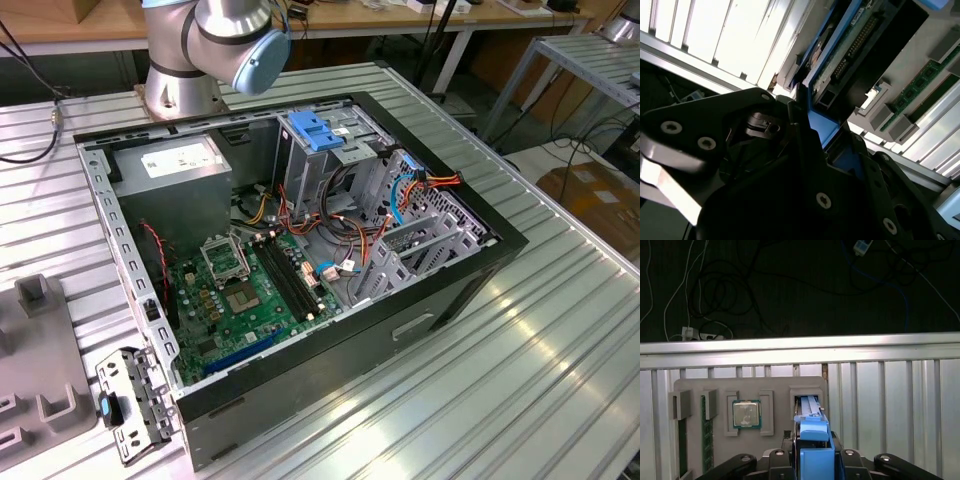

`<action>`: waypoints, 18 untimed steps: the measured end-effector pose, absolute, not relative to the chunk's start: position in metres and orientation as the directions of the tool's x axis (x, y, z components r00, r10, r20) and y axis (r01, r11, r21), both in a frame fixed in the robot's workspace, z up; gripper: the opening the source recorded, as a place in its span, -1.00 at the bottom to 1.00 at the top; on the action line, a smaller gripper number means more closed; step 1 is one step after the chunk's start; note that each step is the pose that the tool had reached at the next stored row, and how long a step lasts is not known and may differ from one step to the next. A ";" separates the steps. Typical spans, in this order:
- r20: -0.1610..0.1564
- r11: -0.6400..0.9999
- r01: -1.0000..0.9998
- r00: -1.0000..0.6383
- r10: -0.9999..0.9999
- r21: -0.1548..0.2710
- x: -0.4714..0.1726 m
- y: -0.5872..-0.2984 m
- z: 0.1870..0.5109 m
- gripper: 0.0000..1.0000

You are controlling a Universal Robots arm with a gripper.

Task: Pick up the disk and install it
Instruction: 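Pick up the disk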

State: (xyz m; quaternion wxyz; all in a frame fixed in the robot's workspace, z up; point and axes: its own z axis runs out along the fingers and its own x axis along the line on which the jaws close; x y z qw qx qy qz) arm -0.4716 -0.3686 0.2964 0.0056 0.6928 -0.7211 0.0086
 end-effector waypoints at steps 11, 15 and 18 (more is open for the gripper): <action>0.020 0.040 -0.999 -0.040 -0.999 -0.005 -0.472 -0.369 0.298 -0.26; 0.020 0.040 -0.999 -0.040 -0.999 -0.005 -0.472 -0.369 0.304 -0.26; 0.020 0.040 -0.999 -0.040 -0.999 -0.005 -0.472 -0.369 0.309 -0.26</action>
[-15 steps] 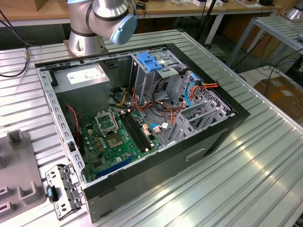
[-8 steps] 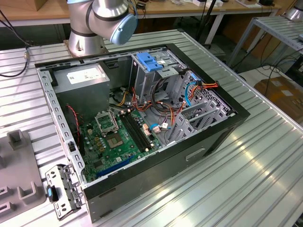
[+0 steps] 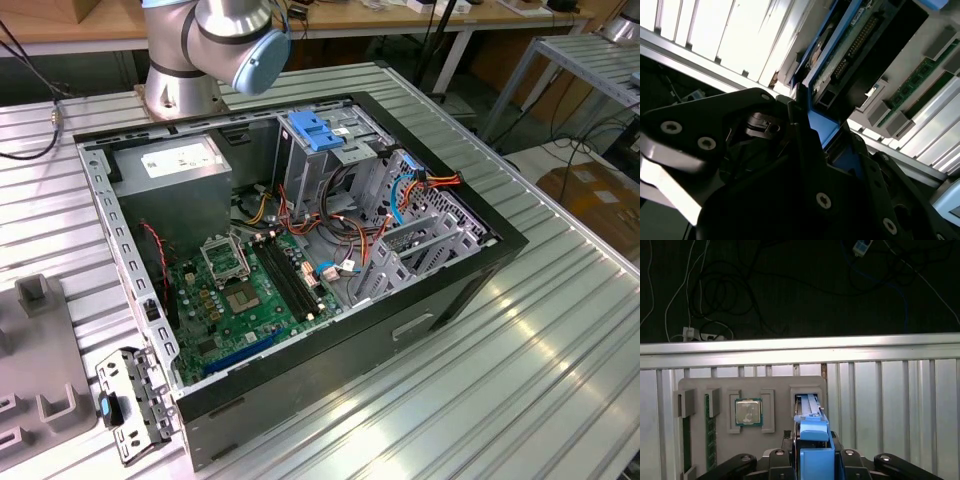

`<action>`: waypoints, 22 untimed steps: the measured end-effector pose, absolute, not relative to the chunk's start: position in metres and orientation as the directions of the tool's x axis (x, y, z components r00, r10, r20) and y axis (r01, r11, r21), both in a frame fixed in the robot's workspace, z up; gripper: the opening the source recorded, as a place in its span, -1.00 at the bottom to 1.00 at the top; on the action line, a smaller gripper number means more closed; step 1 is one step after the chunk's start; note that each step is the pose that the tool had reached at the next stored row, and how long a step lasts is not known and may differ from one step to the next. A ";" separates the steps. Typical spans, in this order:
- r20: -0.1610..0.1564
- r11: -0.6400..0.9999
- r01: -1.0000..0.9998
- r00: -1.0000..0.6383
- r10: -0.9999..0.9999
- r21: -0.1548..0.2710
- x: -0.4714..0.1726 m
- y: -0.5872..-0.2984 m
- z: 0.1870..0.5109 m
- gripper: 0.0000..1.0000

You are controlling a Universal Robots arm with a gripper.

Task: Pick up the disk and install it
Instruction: 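Pick up the disk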

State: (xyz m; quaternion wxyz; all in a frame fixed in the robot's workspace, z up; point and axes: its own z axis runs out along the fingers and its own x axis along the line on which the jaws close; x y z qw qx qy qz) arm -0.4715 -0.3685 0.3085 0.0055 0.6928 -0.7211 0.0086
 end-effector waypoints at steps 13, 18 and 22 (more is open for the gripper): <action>0.020 0.040 -0.999 -0.040 -0.999 -0.005 -0.472 -0.369 0.344 -0.26; 0.020 0.040 -0.999 -0.040 -0.999 -0.005 -0.472 -0.369 0.353 -0.26; 0.020 0.040 -0.999 -0.040 -0.999 -0.005 -0.472 -0.369 0.363 -0.26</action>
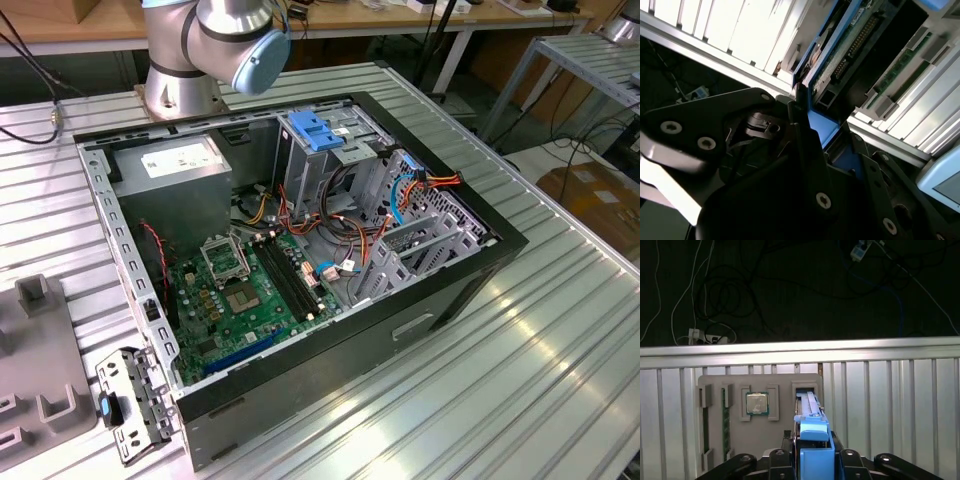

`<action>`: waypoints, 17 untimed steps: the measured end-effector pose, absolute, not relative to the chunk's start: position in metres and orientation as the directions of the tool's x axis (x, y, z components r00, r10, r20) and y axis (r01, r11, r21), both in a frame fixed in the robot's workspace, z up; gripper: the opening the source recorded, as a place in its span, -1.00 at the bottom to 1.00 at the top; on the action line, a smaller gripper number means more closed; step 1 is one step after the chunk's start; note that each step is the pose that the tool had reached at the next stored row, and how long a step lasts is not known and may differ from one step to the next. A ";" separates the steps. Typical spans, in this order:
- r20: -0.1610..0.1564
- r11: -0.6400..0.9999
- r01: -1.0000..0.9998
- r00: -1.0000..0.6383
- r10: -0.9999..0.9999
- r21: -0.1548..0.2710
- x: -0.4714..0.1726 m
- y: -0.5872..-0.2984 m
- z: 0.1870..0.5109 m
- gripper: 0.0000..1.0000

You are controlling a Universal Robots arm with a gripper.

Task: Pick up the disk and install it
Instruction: 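Pick up the disk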

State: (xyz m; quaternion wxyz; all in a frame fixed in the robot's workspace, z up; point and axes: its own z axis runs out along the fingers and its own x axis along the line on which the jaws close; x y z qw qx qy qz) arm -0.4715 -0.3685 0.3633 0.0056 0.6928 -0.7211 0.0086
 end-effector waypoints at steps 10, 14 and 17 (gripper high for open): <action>0.020 0.040 -0.999 -0.040 -0.999 -0.005 -0.472 -0.369 0.383 -0.26; 0.020 0.040 -0.999 -0.040 -0.999 -0.005 -0.472 -0.369 0.391 -0.26; 0.020 0.040 -0.999 -0.040 -0.999 -0.005 -0.472 -0.369 0.397 -0.26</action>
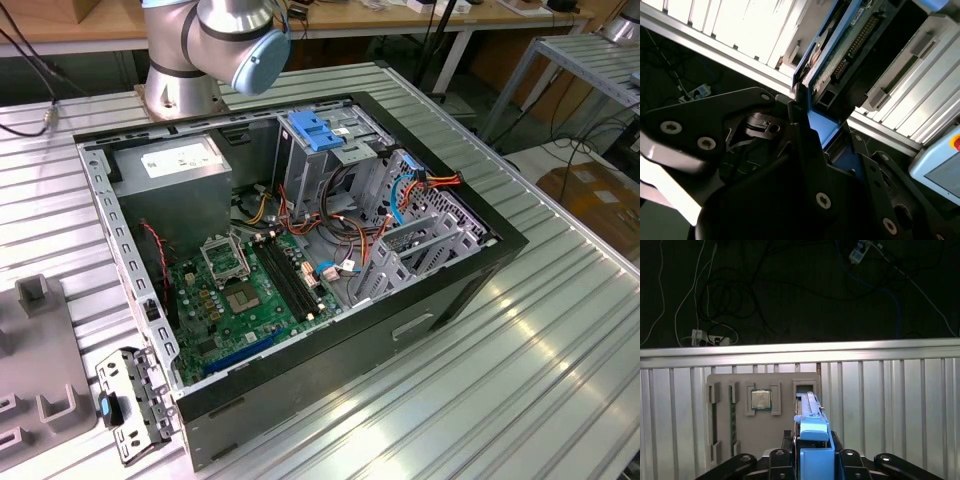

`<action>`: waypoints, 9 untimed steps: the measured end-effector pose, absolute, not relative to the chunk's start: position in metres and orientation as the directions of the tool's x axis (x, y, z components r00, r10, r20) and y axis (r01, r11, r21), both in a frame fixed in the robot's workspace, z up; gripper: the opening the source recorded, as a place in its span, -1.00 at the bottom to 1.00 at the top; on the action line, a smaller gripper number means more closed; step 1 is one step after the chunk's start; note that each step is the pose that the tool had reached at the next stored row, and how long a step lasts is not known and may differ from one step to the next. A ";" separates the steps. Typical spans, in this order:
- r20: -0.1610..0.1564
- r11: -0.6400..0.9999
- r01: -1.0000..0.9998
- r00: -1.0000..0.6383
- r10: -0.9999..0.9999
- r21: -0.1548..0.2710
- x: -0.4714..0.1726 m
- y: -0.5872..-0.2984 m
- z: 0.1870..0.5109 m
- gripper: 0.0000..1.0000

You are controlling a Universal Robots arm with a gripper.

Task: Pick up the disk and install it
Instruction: 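Pick up the disk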

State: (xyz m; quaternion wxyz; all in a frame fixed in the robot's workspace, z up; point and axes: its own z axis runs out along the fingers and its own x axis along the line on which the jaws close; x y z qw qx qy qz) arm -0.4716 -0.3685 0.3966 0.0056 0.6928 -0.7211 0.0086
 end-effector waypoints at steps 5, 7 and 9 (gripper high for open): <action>0.020 0.040 -0.999 -0.040 -0.999 -0.005 -0.472 -0.369 0.406 -0.26; 0.020 0.040 -0.999 -0.040 -0.999 -0.005 -0.472 -0.369 0.411 -0.26; 0.020 0.040 -0.999 -0.040 -0.999 -0.005 -0.472 -0.369 0.416 -0.26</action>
